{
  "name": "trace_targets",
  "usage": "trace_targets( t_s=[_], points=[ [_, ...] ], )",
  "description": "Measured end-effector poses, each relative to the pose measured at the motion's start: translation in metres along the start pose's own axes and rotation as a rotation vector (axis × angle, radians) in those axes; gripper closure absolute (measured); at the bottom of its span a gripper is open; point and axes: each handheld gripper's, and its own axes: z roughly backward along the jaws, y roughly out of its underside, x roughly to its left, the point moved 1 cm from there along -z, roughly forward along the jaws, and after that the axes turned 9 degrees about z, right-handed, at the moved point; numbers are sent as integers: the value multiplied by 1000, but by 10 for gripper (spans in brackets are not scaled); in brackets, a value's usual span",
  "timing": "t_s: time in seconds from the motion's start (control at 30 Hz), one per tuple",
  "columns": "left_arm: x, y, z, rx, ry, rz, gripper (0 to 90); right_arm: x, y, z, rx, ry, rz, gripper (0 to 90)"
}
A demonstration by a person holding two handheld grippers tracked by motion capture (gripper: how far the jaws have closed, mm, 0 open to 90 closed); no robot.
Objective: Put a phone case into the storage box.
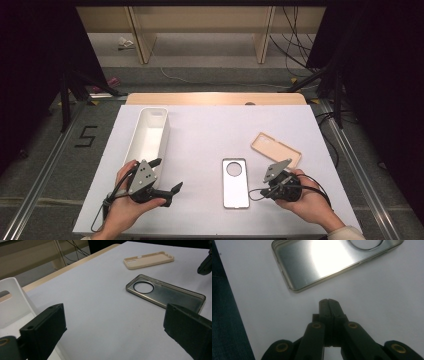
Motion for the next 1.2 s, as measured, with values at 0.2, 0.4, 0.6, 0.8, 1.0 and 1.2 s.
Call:
trace_targets(
  t_s=[0.2,0.4,0.6,0.8,1.0,1.2],
  points=[
    [-1,0,-1,2,3,1,42,5,-9,-15,88,-60,31,900],
    [-1,0,-1,4,4,1,42,9,-18,-25,147,-85,47,900],
    [-1,1,-2,6,4,0,43,9,-24,-30,168,-100,65,900],
    [-1,1,-2,8,6,-6,43,11,-29,-35,183,-110,85,900],
    [0,1,-3,8,8,-12,43,13,-32,-37,187,-116,90,900],
    [3,2,-5,4,15,-36,43,13,-34,-38,184,-117,101,900]
  ],
)
